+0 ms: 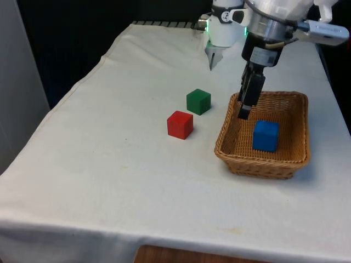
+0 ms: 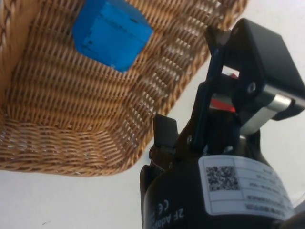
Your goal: Pick up the blue cube and place it into the basket.
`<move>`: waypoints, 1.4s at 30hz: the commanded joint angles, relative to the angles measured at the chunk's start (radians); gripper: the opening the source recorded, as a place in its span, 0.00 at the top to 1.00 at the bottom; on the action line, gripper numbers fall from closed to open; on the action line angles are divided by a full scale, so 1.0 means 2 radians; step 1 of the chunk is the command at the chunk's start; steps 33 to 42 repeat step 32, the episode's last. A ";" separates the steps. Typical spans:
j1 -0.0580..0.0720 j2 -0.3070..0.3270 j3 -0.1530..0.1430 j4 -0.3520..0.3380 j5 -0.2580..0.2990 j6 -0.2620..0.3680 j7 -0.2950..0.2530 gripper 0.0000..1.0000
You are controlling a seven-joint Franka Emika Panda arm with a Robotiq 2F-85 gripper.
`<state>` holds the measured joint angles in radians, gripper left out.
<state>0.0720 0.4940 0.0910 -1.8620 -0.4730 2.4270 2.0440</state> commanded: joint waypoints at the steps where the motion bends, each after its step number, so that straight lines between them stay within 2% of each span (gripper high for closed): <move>1: -0.005 -0.004 0.004 -0.003 0.008 0.002 -0.007 0.00; 6: -0.012 -0.017 0.003 -0.003 0.012 -0.008 -0.012 0.00; 7: -0.007 -0.014 -0.001 0.000 0.003 -0.010 -0.006 0.00; 8: -0.013 -0.019 0.003 -0.003 0.012 -0.010 -0.013 0.00; 14: -0.017 -0.033 -0.001 -0.002 0.018 -0.021 -0.021 0.00; 15: -0.012 -0.029 -0.004 0.000 0.009 -0.022 -0.014 0.00; 16: -0.017 -0.034 -0.001 -0.002 0.019 -0.022 -0.022 0.00; 20: -0.022 -0.044 -0.003 -0.002 0.022 -0.028 -0.027 0.00; 22: -0.023 -0.047 -0.004 -0.002 0.025 -0.030 -0.029 0.00; 23: -0.019 -0.044 -0.007 0.000 0.016 -0.031 -0.023 0.00; 24: -0.023 -0.048 -0.004 -0.002 0.026 -0.031 -0.030 0.00; 27: -0.025 -0.052 -0.006 -0.001 0.028 -0.034 -0.033 0.00; 32: -0.021 -0.052 -0.010 0.000 0.019 -0.036 -0.028 0.00; 42: -0.021 -0.052 -0.010 0.000 0.019 -0.036 -0.028 0.00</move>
